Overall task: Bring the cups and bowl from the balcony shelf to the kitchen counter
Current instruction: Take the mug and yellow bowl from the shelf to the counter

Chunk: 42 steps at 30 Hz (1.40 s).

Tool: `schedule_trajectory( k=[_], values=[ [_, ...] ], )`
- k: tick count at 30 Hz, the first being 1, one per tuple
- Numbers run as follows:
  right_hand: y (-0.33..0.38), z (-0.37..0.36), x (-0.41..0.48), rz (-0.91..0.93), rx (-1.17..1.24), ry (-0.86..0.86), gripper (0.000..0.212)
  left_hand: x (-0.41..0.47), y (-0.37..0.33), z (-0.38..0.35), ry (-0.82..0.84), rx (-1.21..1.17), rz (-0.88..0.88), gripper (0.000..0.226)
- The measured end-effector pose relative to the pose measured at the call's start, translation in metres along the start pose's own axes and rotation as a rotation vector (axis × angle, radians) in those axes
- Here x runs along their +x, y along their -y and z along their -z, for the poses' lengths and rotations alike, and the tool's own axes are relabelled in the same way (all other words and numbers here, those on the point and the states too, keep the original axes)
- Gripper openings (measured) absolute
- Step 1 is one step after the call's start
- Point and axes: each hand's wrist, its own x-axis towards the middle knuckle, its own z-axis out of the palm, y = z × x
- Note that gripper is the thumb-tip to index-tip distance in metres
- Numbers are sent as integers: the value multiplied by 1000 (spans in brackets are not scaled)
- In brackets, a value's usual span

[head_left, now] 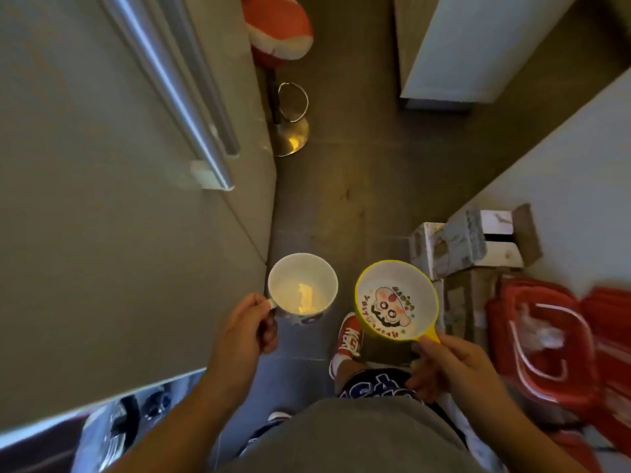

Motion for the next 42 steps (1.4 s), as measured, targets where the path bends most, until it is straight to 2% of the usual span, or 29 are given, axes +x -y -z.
schedule_trajectory(
  k=[4, 7, 12, 18, 25, 30, 34, 39, 42],
  values=[
    [31, 30, 51, -14, 20, -25, 35, 59, -23, -40, 30, 20, -13, 34],
    [63, 53, 98, 7, 4, -38, 32, 96, -38, -65, -10, 25, -4, 44],
    [131, 82, 181, 70, -7, -29, 31, 153, -63, -100, -100, 41, -7, 43],
    [201, 93, 264, 92, 25, -30, 32, 225, -99, -130, -145, 116, -24, 36],
    [254, 109, 353, 83, 22, -125, 34, 353, -129, -177, -129, 219, -16, 37],
    [293, 131, 392, 18, 102, -243, 35, 448, -176, -223, -28, 269, -22, 35],
    [315, 157, 410, -38, 168, -321, 31, 516, -226, -274, 151, 208, -27, 52],
    [329, 189, 439, -107, 255, -411, 32, 599, -268, -352, 288, 183, -28, 49],
    [338, 212, 468, -152, 308, -449, 33, 644, -282, -407, 337, 204, -33, 38]
  ],
)
